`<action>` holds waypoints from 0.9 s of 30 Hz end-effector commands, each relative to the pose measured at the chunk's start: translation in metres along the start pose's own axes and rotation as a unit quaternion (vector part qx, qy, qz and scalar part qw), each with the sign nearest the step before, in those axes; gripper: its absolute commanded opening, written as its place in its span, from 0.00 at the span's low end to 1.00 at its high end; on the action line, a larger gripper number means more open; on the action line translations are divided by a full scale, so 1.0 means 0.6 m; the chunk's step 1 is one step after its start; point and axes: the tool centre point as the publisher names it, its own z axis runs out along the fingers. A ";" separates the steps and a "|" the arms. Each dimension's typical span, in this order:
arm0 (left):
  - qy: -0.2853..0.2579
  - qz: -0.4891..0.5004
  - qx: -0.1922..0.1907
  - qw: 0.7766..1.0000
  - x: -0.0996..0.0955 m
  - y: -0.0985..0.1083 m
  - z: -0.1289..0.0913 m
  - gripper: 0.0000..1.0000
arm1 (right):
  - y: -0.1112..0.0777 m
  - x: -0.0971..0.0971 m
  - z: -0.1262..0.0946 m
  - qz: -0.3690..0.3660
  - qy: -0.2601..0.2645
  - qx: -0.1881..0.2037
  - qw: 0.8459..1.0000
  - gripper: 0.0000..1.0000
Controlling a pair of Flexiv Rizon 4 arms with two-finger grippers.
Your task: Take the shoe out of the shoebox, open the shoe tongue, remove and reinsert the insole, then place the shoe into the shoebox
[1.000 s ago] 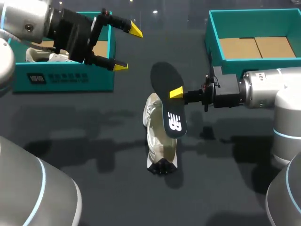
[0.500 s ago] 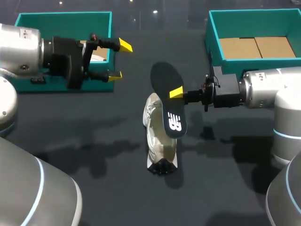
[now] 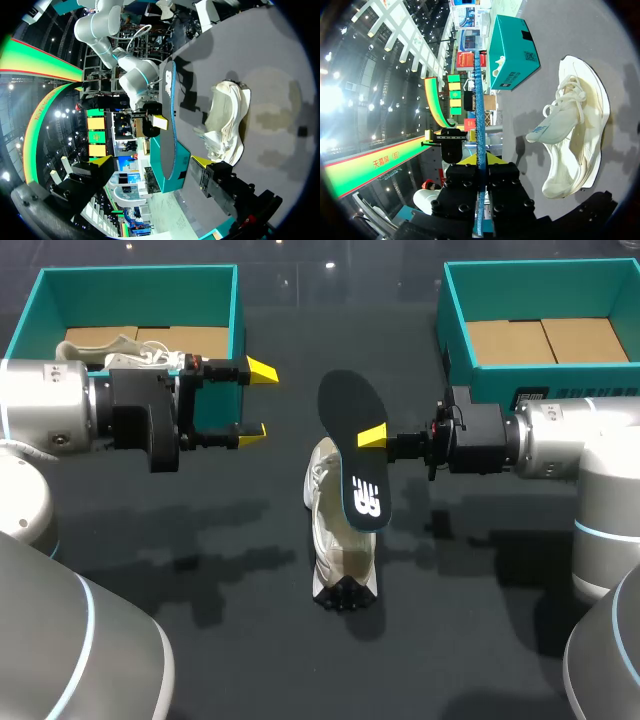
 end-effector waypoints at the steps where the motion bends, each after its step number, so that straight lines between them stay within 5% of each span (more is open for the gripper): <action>1: -0.029 -0.027 0.009 0.999 0.015 0.018 0.032 1.00 | -0.004 0.001 0.011 -0.005 0.016 -0.003 1.000 0.00; 15: -0.023 -0.040 0.023 0.999 0.039 0.021 0.074 1.00 | 0.002 0.001 0.030 -0.004 0.010 0.008 1.000 0.00; 17: -0.022 -0.041 0.028 0.999 0.045 0.018 0.087 0.87 | 0.004 0.003 0.033 -0.006 0.011 0.012 1.000 0.00; 27: -0.047 -0.043 0.028 0.998 0.055 0.008 0.130 0.79 | 0.011 0.012 0.041 -0.004 0.015 0.012 1.000 0.00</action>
